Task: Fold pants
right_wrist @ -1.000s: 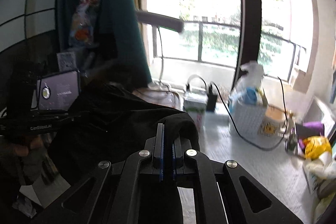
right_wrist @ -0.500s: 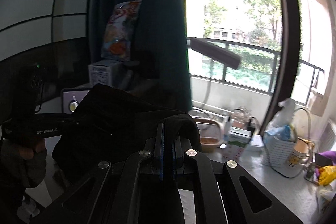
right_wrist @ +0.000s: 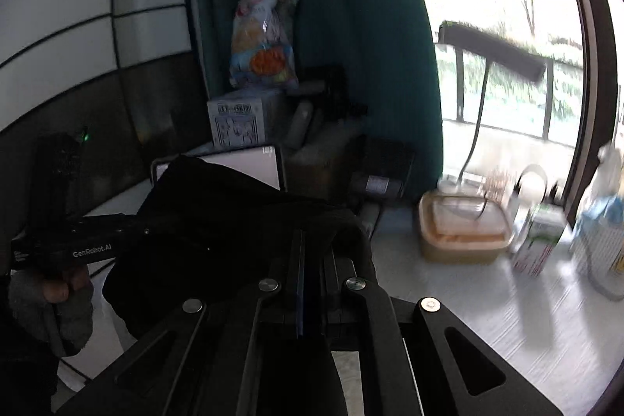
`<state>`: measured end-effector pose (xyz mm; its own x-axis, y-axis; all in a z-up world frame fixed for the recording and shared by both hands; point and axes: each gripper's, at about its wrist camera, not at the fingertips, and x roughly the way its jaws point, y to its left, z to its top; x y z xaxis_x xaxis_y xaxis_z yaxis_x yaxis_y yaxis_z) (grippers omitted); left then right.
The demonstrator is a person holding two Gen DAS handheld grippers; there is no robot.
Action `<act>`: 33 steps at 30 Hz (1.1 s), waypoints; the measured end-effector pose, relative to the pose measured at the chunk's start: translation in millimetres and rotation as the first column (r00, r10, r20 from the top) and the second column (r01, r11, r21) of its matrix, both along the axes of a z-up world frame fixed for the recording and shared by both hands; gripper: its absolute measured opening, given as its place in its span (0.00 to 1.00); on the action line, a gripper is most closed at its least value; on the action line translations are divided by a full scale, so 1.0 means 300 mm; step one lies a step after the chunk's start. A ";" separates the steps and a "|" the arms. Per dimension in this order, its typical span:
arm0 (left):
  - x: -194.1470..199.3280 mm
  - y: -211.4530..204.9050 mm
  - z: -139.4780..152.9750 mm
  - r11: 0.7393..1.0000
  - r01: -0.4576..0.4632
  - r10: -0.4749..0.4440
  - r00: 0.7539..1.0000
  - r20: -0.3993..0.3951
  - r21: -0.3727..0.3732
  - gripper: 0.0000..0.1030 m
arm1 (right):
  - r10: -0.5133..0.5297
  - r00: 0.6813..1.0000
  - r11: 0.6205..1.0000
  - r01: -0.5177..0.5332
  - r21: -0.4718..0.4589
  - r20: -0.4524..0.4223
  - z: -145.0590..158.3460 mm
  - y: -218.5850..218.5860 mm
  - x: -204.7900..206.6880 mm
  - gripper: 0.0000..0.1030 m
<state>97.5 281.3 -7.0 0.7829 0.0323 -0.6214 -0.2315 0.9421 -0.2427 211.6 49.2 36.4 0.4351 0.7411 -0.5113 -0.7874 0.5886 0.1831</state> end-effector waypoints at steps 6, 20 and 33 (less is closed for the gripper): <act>0.031 0.045 -0.121 1.000 -0.016 0.015 0.996 -0.084 -0.002 0.12 | -0.099 0.991 0.993 0.093 -0.066 -0.087 -0.167 0.054 0.014 0.05; 0.065 0.105 -0.247 0.999 0.002 -0.008 0.984 -0.175 -0.034 0.19 | -0.106 0.985 0.974 0.076 -0.212 -0.136 -0.427 0.072 0.055 0.10; -0.080 0.032 -0.171 0.999 -0.033 0.032 0.994 -0.101 -0.012 0.37 | -0.088 0.975 0.983 0.051 -0.178 -0.205 -0.434 -0.115 -0.007 0.59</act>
<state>73.6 291.0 -58.4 0.7148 0.0477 -0.6977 -0.2860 0.9304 -0.2295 209.4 14.6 -93.7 0.3511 0.6068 -0.7131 -0.6975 0.6776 0.2331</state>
